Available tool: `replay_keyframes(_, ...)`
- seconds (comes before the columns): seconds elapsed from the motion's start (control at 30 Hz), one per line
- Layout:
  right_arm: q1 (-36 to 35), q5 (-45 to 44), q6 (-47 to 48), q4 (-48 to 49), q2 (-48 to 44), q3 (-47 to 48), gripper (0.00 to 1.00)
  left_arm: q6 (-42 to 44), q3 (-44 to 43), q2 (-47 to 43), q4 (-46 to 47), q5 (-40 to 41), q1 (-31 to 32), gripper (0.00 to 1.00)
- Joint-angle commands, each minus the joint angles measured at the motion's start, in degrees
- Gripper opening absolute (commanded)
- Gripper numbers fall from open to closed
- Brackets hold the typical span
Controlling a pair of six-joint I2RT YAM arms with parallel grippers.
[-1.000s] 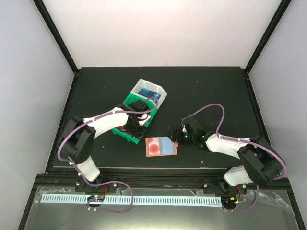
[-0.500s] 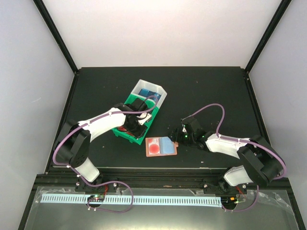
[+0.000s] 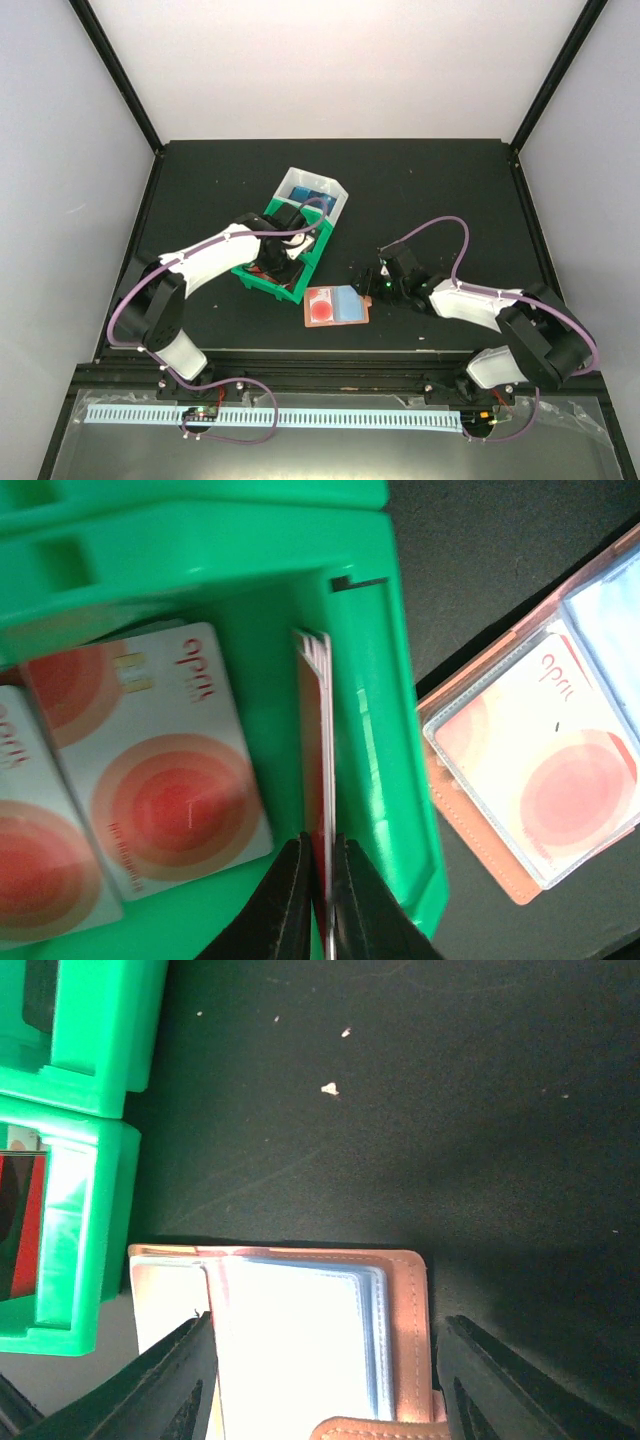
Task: Put the credit cards into the card holder
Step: Pick up the credit card from the storage box.
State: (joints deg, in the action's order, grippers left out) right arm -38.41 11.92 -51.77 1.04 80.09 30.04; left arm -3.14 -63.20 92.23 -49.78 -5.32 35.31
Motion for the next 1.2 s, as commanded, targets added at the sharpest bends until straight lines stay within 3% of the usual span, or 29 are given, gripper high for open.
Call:
replay_keyframes(0.0,0.3,-1.3,0.5,-0.6,-2.6,0.4,0.62,0.6,-3.0,-3.7,-2.5,0.5,-0.2,0.04)
replay_keyframes(0.5,-0.1,1.8,1.6,1.0,-2.6,1.1,0.62,-1.8,1.3,-3.7,1.5,-5.2,-0.3,0.07)
replay_keyframes(1.03,-6.3,6.9,2.9,5.1,9.5,12.5,0.62,-2.6,2.0,-2.8,1.3,-8.5,-0.3,0.13)
replay_keyframes(1.17,-6.9,6.9,2.8,5.2,10.2,13.4,0.62,-2.7,1.9,-3.0,1.1,-8.2,-0.4,0.07)
